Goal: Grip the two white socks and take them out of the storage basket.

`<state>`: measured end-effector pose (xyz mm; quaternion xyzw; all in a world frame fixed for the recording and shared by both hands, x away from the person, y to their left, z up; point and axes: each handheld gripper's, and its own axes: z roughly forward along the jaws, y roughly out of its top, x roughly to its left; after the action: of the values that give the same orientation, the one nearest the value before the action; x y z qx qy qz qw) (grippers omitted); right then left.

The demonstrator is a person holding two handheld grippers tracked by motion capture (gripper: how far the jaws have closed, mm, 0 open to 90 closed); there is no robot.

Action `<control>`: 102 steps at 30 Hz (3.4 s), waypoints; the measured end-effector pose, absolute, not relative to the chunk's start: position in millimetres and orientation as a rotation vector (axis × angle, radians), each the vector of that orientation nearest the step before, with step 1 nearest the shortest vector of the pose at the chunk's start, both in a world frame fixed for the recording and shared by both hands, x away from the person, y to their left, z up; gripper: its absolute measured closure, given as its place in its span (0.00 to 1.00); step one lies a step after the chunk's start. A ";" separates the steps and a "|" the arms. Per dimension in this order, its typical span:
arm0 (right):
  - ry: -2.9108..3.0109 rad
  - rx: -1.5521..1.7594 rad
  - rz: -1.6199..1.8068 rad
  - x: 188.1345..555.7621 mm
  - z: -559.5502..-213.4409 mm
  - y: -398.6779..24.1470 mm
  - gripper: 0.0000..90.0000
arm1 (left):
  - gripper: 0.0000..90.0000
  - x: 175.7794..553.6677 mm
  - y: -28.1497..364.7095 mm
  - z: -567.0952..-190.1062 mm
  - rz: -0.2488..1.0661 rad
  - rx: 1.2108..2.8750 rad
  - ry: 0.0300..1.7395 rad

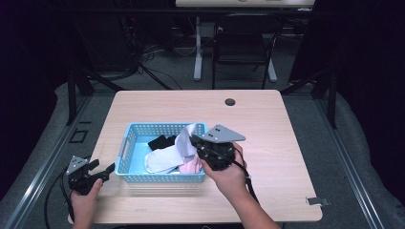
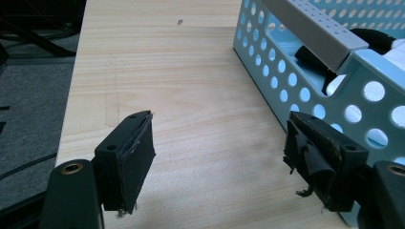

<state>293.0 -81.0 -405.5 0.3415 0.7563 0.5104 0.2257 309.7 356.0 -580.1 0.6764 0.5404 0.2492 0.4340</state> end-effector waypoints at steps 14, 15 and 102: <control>1.985 1.044 1.331 271.5 -401.9 -148.7 0.98 | 0.28 309.9 355.1 -580.5 0.628 1.684 1.344; 1.985 1.044 1.331 271.5 -401.9 -148.7 0.98 | 0.28 309.9 355.1 -580.6 0.628 1.684 1.344; 2.171 1.184 1.119 332.5 -462.5 -99.2 0.59 | 0.28 309.9 355.9 -580.7 0.616 1.683 1.348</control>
<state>332.5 -99.2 -462.5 0.4263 0.7816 0.4029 0.2121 309.9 355.9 -580.7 0.6761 0.5412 0.2472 0.4346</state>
